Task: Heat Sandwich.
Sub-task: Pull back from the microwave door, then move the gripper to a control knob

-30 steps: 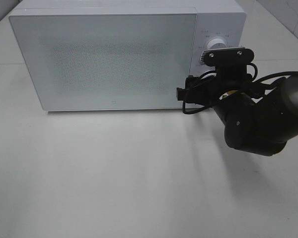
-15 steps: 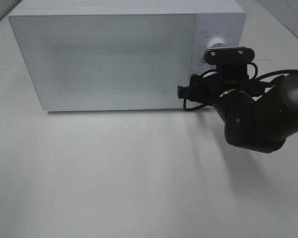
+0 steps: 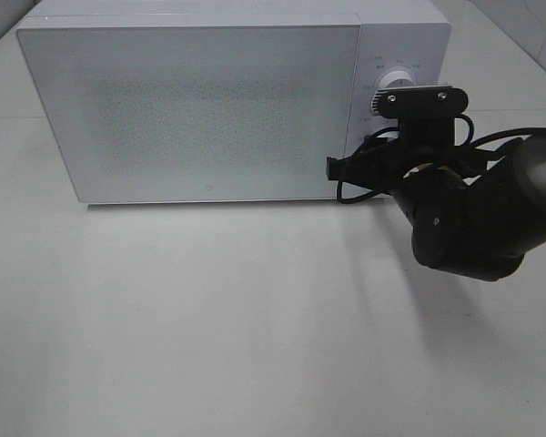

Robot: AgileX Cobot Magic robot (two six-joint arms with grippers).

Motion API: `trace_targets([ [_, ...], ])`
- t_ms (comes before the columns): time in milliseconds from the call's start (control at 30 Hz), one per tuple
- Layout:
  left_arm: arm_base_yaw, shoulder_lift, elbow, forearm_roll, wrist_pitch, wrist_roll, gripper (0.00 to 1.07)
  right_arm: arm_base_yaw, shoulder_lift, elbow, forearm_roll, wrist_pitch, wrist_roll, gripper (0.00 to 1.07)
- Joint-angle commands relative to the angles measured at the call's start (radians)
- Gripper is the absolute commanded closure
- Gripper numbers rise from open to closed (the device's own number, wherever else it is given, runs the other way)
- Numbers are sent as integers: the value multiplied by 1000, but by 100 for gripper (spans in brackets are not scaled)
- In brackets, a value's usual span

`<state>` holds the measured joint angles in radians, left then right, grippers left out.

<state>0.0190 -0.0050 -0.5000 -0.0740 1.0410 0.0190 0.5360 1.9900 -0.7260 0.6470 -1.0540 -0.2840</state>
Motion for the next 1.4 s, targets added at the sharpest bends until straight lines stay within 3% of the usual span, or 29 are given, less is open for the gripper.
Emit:
trace_targets([
  [33,3,-26,4,-5,-7,-1,9,-1,1,-9,-13,-7,6,99],
  [467,3,-26,4,-5,-7,-1,9,1,1,-9,-60,-32,158,97],
  [833,3,-26,4,-5,-7,-1,9,1,1,-9,-164,-92,550,97],
  [1400,3,-26,4,-5,-7,-1,9,1,1,-7,-174,-143,1125,97],
])
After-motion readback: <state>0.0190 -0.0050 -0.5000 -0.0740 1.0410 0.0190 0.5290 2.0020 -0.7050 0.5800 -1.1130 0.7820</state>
